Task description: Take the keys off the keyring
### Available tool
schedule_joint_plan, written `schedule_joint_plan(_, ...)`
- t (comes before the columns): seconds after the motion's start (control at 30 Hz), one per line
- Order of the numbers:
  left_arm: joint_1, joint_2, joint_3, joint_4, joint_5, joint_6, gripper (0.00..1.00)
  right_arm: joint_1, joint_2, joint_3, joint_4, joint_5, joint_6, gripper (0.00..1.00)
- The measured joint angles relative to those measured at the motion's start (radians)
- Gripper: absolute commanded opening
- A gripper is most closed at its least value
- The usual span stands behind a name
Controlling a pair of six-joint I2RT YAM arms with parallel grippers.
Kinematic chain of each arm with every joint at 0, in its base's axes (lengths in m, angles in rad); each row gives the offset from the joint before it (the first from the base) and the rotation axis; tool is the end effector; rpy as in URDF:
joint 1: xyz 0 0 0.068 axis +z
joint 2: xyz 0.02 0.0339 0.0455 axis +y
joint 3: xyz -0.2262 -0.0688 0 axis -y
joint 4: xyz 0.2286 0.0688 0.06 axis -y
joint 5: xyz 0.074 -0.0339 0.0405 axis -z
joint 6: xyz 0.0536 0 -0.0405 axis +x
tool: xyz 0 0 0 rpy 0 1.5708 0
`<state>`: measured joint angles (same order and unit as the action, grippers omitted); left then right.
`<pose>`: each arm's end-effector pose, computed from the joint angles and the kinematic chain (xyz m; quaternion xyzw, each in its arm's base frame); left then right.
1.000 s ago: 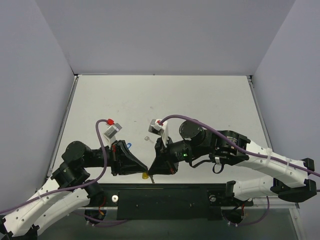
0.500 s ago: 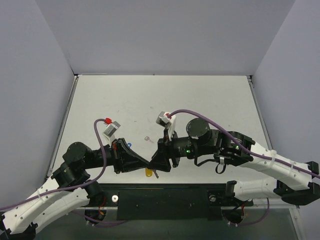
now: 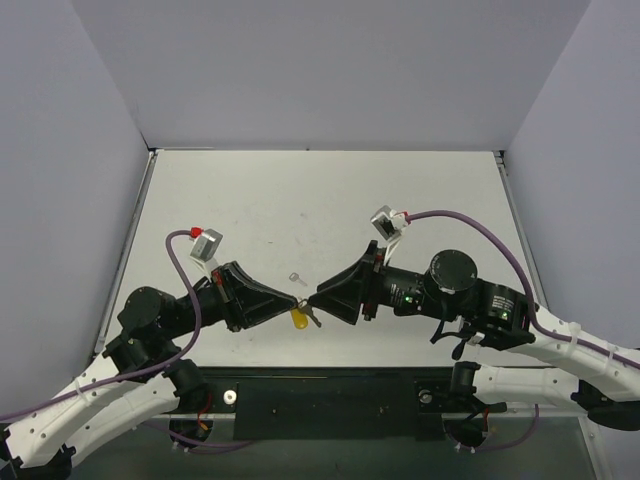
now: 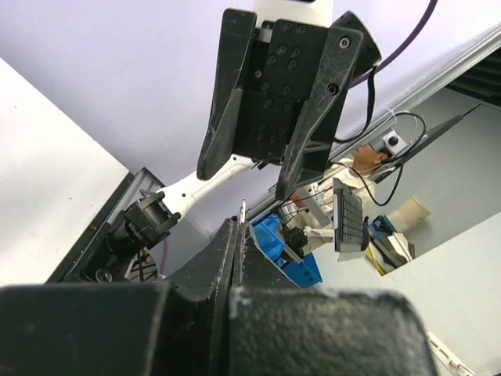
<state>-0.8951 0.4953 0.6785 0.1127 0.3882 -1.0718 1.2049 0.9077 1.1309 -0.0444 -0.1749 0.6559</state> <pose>0.0799 -0.1321 0.3577 0.1029 0.5954 -0.7200 0.3414 0.0683 0.2043 0.4234 -0.2376 0.5966 0.6465 0.4119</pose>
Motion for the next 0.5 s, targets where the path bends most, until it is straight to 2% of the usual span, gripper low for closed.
schedule_joint_plan(0.17,0.0,0.01,0.0,0.036,-0.027,-0.023,0.0,0.0,0.0,-0.036,0.061,0.016,0.03,0.4)
schedule_joint_plan(0.5,0.0,0.014,0.0,0.079,-0.068,-0.043,0.0,0.001,0.014,-0.04,0.11,0.014,0.052,0.26)
